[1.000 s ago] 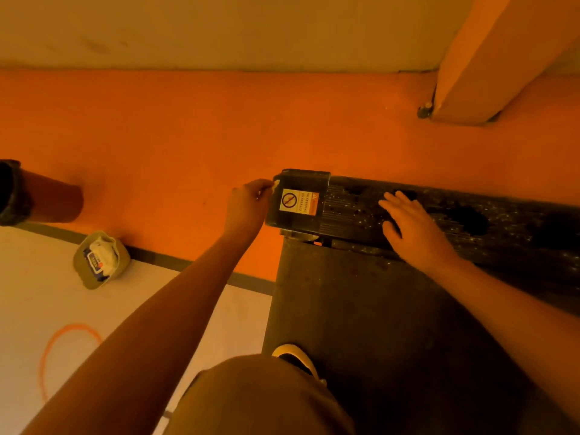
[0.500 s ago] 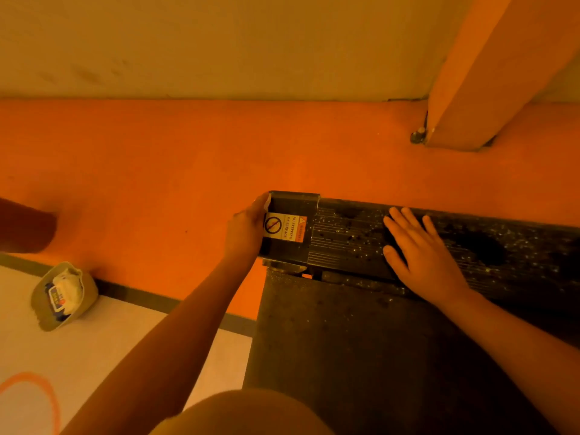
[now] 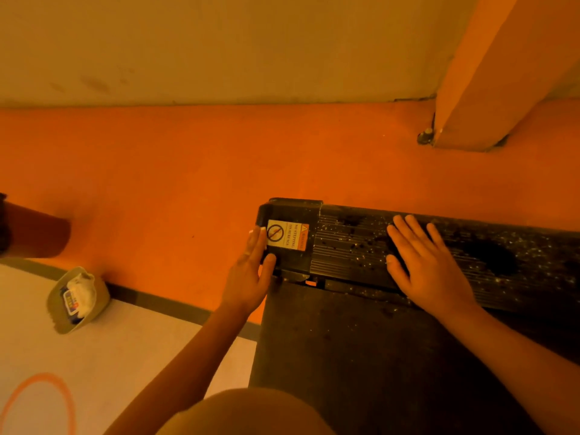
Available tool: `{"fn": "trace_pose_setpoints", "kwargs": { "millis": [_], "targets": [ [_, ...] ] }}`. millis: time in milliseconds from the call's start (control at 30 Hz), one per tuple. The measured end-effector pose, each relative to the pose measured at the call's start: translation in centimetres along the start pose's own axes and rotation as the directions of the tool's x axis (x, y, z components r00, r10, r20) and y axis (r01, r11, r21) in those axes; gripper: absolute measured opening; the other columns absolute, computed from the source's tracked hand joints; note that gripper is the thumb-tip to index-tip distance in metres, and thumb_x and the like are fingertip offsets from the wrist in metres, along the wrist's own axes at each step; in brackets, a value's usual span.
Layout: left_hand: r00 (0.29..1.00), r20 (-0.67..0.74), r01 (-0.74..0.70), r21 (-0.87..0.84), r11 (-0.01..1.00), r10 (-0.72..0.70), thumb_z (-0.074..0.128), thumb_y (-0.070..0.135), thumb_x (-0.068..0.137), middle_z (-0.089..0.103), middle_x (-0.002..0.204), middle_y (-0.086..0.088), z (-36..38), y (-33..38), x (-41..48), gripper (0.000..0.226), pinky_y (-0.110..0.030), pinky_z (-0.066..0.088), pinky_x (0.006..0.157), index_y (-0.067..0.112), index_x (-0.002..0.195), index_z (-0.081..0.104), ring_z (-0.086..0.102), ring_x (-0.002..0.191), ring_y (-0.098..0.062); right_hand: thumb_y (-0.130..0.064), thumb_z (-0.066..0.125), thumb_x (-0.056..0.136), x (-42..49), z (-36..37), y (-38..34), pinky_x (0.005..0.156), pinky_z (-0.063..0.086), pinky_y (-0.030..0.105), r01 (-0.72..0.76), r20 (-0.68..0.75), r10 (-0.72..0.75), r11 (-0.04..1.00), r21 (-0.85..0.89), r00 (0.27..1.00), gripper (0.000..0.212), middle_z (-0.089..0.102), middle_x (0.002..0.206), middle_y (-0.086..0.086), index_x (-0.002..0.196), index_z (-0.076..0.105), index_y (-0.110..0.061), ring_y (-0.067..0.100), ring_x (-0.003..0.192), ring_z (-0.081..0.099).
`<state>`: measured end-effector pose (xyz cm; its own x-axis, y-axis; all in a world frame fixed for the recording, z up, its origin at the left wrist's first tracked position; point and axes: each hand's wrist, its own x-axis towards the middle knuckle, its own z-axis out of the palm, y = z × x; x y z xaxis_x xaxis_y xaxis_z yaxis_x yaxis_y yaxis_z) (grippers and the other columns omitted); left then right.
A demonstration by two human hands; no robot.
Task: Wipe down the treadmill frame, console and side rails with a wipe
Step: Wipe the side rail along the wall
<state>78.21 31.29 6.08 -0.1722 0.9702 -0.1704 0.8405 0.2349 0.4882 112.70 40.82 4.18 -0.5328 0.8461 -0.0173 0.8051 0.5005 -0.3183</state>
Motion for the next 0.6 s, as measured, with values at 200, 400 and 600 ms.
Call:
{"fn": "trace_pose_setpoints", "kwargs": {
  "millis": [200, 400, 600],
  "targets": [
    [0.999, 0.044, 0.019, -0.009, 1.000, -0.019, 0.024, 0.063, 0.100, 0.015, 0.167, -0.002, -0.4, -0.2, 2.7, 0.073, -0.050, 0.042, 0.112, 0.022, 0.160, 0.020, 0.025, 0.151, -0.026, -0.043, 0.031, 0.103, 0.0, 0.1, 0.0, 0.124, 0.014, 0.050, 0.004, 0.000, -0.004, 1.000, -0.015, 1.000, 0.061, 0.026, 0.162, 0.010, 0.154, 0.033, -0.009, 0.023, 0.152, 0.017],
    [0.999, 0.037, 0.020, -0.002, 1.000, -0.020, 0.027, 0.054, 0.102, 0.011, 0.166, 0.002, -0.2, 0.3, 3.4, 0.067, -0.050, 0.039, 0.114, 0.024, 0.161, 0.017, 0.016, 0.154, -0.022, -0.042, 0.032, 0.103, 0.0, 0.3, 0.1, 0.124, 0.012, 0.050, 0.015, -0.024, -0.015, 1.000, 0.000, 1.000, 0.061, 0.027, 0.161, 0.011, 0.153, 0.032, -0.008, 0.025, 0.152, 0.018],
    [0.998, 0.042, 0.042, -0.036, 0.998, -0.041, 0.021, 0.060, 0.100, 0.007, 0.165, 0.007, -0.1, 0.3, -0.9, 0.070, -0.045, 0.029, 0.121, 0.025, 0.161, 0.017, 0.007, 0.154, -0.015, -0.041, 0.033, 0.102, -0.1, 0.4, 0.1, 0.123, 0.014, 0.051, 0.023, -0.034, -0.023, 1.000, -0.009, 0.999, 0.061, 0.028, 0.160, 0.012, 0.152, 0.034, -0.006, 0.026, 0.151, 0.019]
  ]
}}
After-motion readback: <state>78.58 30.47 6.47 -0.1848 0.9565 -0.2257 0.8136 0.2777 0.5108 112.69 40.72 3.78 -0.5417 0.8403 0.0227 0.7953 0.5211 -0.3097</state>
